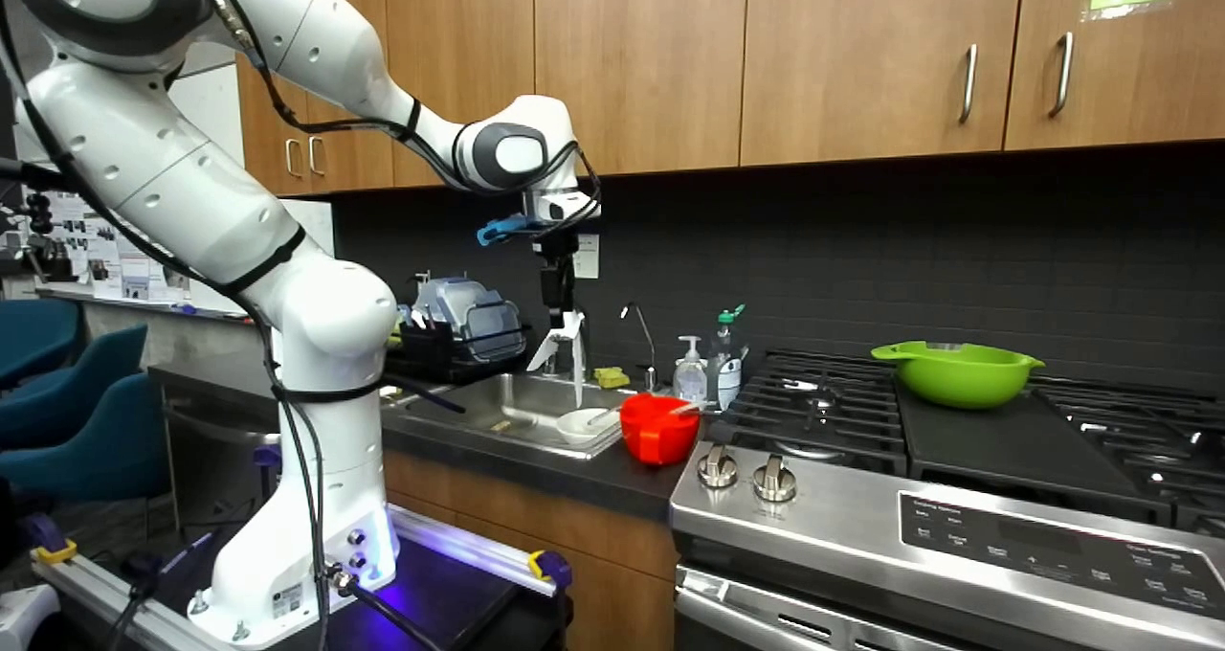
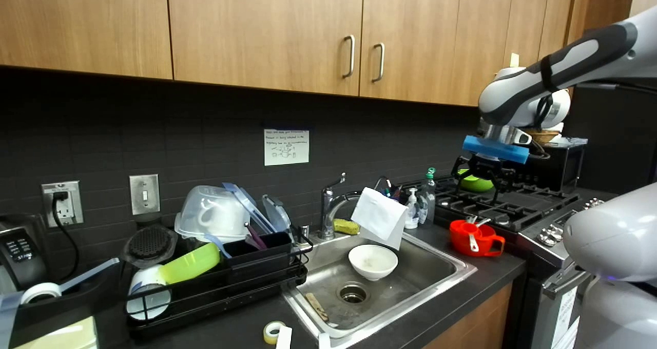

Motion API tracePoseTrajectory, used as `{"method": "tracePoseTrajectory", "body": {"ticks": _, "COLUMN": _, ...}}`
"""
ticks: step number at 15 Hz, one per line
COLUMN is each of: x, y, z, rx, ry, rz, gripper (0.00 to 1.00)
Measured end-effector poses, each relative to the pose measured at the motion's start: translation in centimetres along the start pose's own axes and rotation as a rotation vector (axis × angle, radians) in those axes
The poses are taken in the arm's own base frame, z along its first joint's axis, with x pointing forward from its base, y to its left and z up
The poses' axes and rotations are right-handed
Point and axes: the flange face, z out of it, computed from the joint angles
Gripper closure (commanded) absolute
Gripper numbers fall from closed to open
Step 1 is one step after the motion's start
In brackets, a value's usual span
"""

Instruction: Remove the small orange pot from the orange bowl and put it on the counter

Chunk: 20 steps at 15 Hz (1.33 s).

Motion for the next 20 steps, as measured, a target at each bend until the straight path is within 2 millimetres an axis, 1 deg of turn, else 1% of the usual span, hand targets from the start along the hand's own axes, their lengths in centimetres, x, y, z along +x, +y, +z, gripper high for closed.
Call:
{"method": "tracePoseTrajectory", "body": {"ticks": 2, "x": 0.3, "y": 1.0, "z": -0.1, "rx": 0.0, "ry": 0.002, "rz": -0.048, "gripper": 0.0}}
{"method": "tracePoseTrajectory", "body": {"ticks": 5, "x": 0.5, "y": 2.4, "z": -0.8, "rx": -0.007, "ry": -0.02, "rz": -0.184, "gripper": 0.0}}
{"method": "tracePoseTrajectory", "body": {"ticks": 8, "x": -0.2, "y": 3.8, "z": -1.5, "rx": -0.021, "ry": -0.082, "rz": -0.332, "gripper": 0.0}}
{"method": "tracePoseTrajectory", "body": {"ticks": 10, "x": -0.8, "y": 4.3, "z": -1.6, "rx": -0.028, "ry": -0.119, "rz": -0.413, "gripper": 0.0}}
{"method": "tracePoseTrajectory", "body": {"ticks": 13, "x": -1.3, "y": 3.8, "z": -0.9, "rx": -0.034, "ry": -0.142, "rz": -0.498, "gripper": 0.0}}
{"method": "tracePoseTrajectory", "body": {"ticks": 15, "x": -1.3, "y": 3.1, "z": 0.0, "rx": -0.034, "ry": -0.144, "rz": -0.525, "gripper": 0.0}}
{"method": "tracePoseTrajectory", "body": {"ticks": 20, "x": 0.1, "y": 2.0, "z": 3.2, "rx": -0.047, "ry": -0.147, "rz": -0.519, "gripper": 0.0}}
